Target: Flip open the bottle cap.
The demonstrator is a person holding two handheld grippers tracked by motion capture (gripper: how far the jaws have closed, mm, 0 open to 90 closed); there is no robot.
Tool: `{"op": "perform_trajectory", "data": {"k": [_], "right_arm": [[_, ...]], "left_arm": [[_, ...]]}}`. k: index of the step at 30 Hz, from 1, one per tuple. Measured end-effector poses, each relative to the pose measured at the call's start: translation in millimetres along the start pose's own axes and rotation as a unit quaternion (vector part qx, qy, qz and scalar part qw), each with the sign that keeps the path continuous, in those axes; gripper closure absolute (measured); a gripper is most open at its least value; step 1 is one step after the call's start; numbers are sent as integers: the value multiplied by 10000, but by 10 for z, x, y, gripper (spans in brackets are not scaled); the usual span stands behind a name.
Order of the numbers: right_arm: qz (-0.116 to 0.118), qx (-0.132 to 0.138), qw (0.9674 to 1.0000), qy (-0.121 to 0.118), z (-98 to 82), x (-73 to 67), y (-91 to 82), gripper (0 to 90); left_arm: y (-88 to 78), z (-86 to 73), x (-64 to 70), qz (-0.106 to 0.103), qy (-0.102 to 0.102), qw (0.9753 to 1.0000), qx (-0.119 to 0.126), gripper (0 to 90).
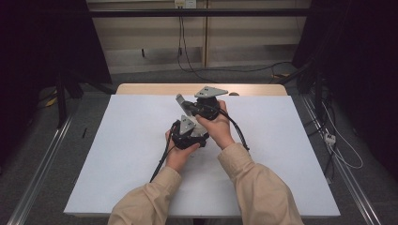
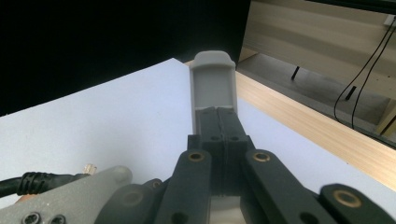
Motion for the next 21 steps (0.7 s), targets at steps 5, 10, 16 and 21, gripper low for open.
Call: {"op": "perform_trajectory", "data": {"k": [5,10,16,21], "right_arm": [[23,6,10000,20,6,8,7,900],[46,6,10000,17,1,9,19,900],[76,1,10000,48,-6,13,38,900],[83,-23,10000,43,-10,12,57,900]], "left_arm": [[0,0,-1,-5,-6,10000,-3,185],[0,0,0,0,-4,10000,-2,185],[0,0,0,0,-3,10000,-2,185],[1,0,1,3,0,10000,-3,185]]}}
Point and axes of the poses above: each handheld gripper's, and its own axes: y roughly forward along the jaws, z roughly out of its top, x roughly to its right, the point moved 7 cm from there along y, roughly forward along the jaws, and after that the axes turned 8 degrees about -x, right-handed, at the moved point
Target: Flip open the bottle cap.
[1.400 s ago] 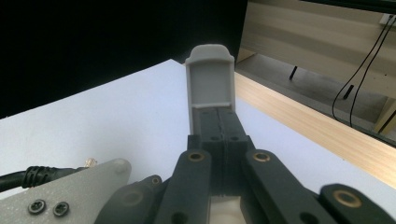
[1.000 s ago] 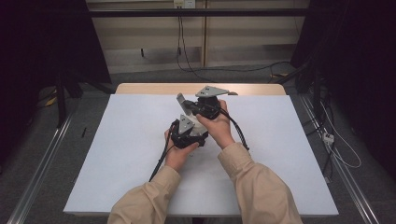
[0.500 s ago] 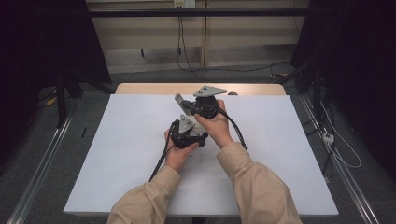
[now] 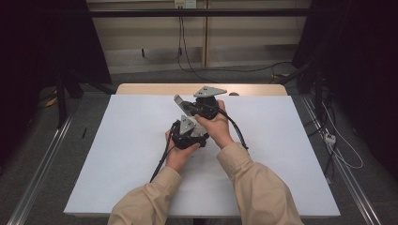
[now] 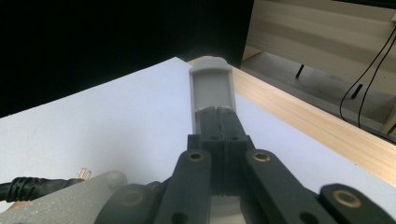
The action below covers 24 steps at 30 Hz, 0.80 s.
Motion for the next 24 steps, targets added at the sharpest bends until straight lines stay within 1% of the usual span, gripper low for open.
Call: {"op": "perform_trajectory", "data": {"k": [9,24], "right_arm": [[30,-24,10000,39,-16,2,26,900],[69,-98,9999,18,-42,0,77,900]], "left_arm": [[-1,0,0,1,1,10000,-2,185],[-1,-1,-1,4,3,10000,-4,185]]}}
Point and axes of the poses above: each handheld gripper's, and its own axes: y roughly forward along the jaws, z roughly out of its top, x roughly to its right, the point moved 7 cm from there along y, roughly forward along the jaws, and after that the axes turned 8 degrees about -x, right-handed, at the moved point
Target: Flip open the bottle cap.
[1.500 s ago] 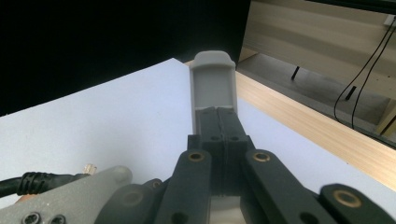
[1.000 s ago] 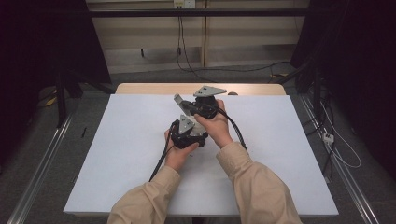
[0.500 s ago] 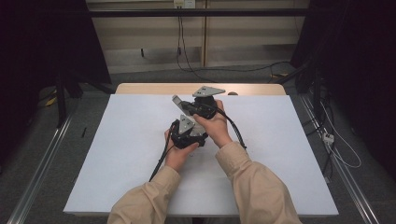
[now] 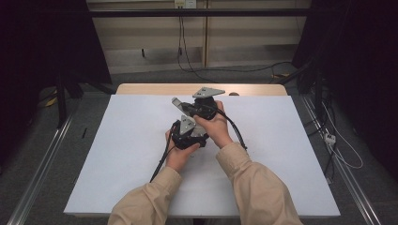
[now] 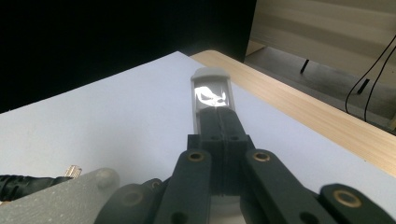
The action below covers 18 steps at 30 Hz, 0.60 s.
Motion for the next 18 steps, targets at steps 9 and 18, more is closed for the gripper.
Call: {"op": "perform_trajectory", "data": {"k": [9,18], "right_arm": [[15,-21,10000,-21,-10,-3,21,900],[49,-75,10000,0,-19,-5,43,900]], "left_arm": [[0,0,0,5,3,10000,-1,185],[-1,-1,-1,1,-3,10000,2,184]]}}
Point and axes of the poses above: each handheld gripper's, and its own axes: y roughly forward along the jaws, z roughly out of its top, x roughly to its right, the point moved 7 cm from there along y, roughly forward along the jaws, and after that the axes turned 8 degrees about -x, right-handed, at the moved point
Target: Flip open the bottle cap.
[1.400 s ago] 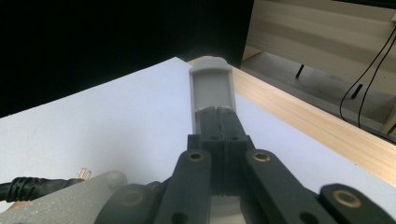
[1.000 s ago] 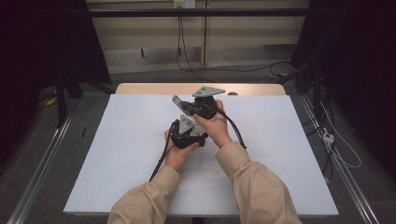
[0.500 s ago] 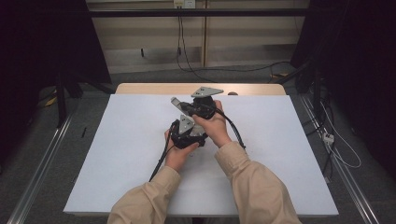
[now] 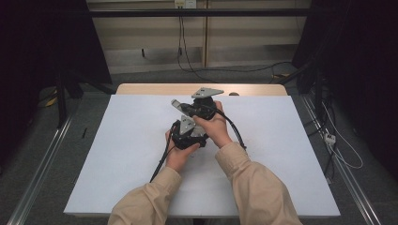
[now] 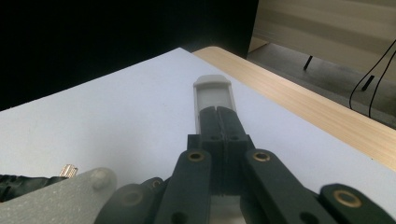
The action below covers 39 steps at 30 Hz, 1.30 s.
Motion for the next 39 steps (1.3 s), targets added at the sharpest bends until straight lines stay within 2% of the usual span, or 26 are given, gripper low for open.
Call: {"op": "perform_trajectory", "data": {"k": [7,8,9,13,15,17,19,20,21,22,24,29,31,33,37,39], "right_arm": [[50,10,9999,90,-5,12,-9,900],[26,8,9999,113,-5,17,-16,900],[20,-5,9999,102,-6,22,-23,900],[-15,-15,9999,120,-22,43,-59,897],[-30,25,9999,145,-27,49,-83,879],[-33,76,9998,170,-24,52,-120,835],[-72,98,9998,169,-23,57,-171,790],[-104,131,9997,186,-23,63,-204,758],[-124,164,9996,203,-26,72,-241,731],[-125,183,9995,224,-33,75,-280,697],[-178,220,9994,208,-57,80,-365,631],[-223,349,9988,275,-143,90,-600,438],[-208,388,9984,361,-182,83,-701,399],[-222,427,9982,368,-229,75,-794,367],[-267,448,9978,418,-358,49,-947,299],[-303,412,9979,387,-443,30,-1003,277]], "left_arm": [[0,3,0,-3,3,10000,7,181],[-3,0,0,-6,-54,10000,5,182],[-7,4,-6,-43,-8,10000,28,181],[-20,5,-3,-125,-112,9998,68,174],[-31,2,-9,-155,-151,9997,58,143],[-46,-5,-18,-163,-271,9995,78,118],[-73,-21,-41,-154,-244,9996,33,101],[-90,-31,-45,-126,-323,9994,42,98],[-113,-40,-58,-169,-263,9995,43,95],[-133,-47,-45,-238,-327,9992,54,93],[-190,-51,-43,-261,-251,9993,71,91],[-354,-84,-44,-426,-263,9987,35,89],[-426,-101,-56,-441,-220,9988,0,87],[-505,-102,-71,-459,-224,9987,82,87],[-649,-145,-92,-603,-293,9977,35,81],[-719,-182,-103,-602,-222,9979,8,81]]}}
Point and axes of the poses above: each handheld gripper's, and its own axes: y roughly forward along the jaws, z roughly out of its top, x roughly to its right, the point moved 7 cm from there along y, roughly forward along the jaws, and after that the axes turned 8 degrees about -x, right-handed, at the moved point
